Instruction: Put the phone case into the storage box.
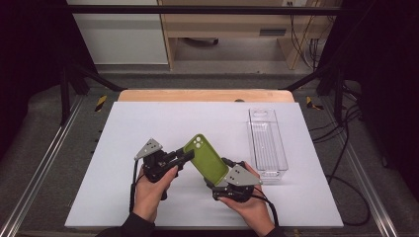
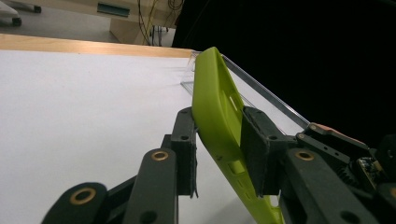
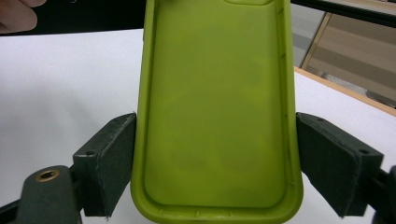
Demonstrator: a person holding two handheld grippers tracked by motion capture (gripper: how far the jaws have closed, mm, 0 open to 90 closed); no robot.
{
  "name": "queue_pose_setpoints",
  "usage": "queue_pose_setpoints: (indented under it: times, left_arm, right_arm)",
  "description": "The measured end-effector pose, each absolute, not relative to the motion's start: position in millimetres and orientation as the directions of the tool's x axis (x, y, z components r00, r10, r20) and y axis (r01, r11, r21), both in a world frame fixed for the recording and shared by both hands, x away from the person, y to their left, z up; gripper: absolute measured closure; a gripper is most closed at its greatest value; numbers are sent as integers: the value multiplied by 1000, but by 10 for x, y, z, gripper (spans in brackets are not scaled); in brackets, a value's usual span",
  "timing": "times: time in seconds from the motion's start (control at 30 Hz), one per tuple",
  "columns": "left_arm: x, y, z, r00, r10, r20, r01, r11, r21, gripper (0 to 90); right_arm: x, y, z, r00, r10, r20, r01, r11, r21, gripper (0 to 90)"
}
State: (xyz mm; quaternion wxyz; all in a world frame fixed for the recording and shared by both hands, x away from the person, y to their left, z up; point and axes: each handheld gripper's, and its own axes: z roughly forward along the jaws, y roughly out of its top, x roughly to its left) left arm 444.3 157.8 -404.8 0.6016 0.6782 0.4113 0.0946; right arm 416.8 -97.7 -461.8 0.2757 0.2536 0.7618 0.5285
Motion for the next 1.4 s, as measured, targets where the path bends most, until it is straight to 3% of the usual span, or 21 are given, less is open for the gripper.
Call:
queue_pose_setpoints:
  times: [0.3, 0.63, 1.0, 1.13, 1.4]
  left_arm:
    - [4415, 1556, -4039, 656, 652, -380, 443, 74, 893, 702]
    - [4390, 1542, -4060, 673, 582, -456, 479, 128, 869, 760]
    - [4331, 1469, -4038, 689, 584, -430, 460, 107, 881, 773]
    - [4315, 1435, -4032, 698, 587, -410, 448, 89, 890, 774]
    - [4284, 1365, -4025, 710, 608, -356, 417, 44, 908, 774]
  right_arm:
    - [4183, -980, -4649, -724, 675, -141, 107, 312, 944, 166]
    - [4200, -977, -4678, -725, 673, -144, 114, 323, 939, 164]
    - [4215, -977, -4697, -732, 668, -132, 133, 330, 934, 151]
    - [4227, -971, -4709, -735, 666, -127, 145, 337, 930, 74]
    - [4223, -978, -4695, -731, 674, -100, 158, 310, 938, 45]
